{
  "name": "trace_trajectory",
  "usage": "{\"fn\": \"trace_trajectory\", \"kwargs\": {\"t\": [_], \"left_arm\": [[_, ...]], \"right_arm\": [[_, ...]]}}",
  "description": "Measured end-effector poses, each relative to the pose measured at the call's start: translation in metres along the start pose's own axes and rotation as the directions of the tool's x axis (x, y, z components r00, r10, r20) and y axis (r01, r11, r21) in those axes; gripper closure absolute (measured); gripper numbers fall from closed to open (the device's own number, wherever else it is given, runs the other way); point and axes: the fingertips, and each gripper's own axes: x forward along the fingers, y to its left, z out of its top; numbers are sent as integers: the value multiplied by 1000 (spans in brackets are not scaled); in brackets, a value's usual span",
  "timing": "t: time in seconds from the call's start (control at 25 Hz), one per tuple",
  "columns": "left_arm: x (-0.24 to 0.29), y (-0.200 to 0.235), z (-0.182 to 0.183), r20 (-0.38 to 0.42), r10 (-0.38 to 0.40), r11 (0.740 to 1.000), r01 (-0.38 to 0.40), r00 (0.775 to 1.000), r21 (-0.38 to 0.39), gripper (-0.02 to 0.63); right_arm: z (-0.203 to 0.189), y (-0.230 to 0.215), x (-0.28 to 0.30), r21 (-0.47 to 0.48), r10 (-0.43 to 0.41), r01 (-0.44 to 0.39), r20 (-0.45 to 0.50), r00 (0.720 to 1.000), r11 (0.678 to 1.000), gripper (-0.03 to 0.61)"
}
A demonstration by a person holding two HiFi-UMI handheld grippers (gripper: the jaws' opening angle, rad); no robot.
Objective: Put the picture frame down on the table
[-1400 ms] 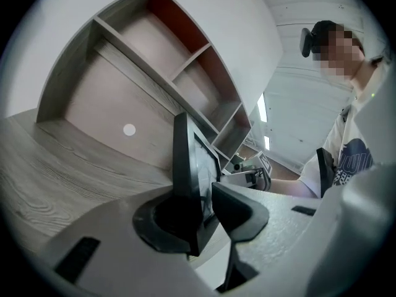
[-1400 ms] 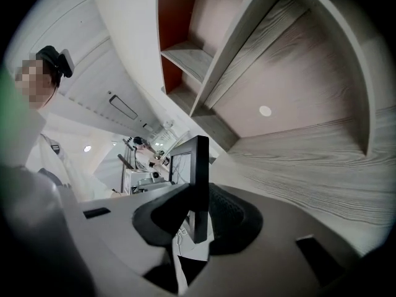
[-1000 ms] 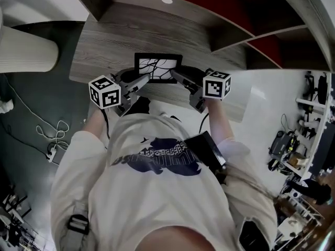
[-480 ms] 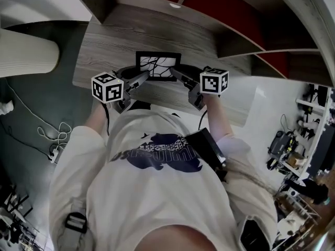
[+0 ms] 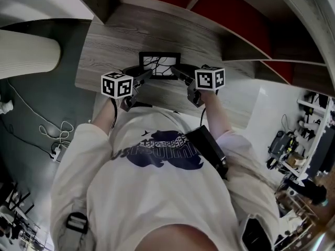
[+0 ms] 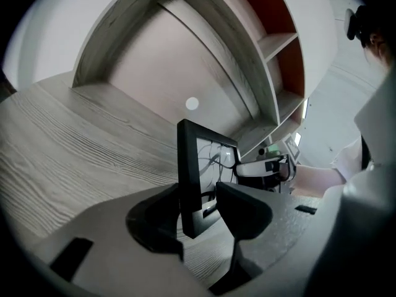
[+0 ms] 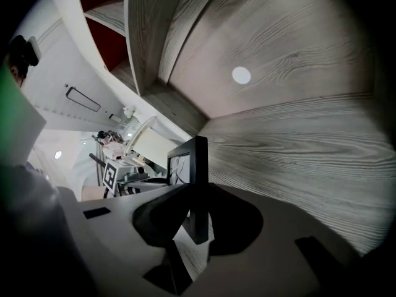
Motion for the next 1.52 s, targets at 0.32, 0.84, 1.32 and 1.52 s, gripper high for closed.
{"fn": "trace_trajectory", "kwargs": {"t": [0.32,0.84,1.32,1.52], "left_arm": [[9,57,-1,-67,86,995,-89,994,-36,437],[18,82,-17,-127,242,962,-255,962,-100,433],[18,86,-22,-190,315,939,-334,930,-83,433],[17,85,-23,-207,315,937,-338,926,-88,433]], "right_arm": [[5,-27,48,42,-77,80,-61,995,996,488],[-6,-47,64,73,-174,184,-131,976,980,485],[-12,-60,72,84,-248,268,-196,949,960,471],[-12,-66,73,70,-301,325,-237,924,943,465]]}}
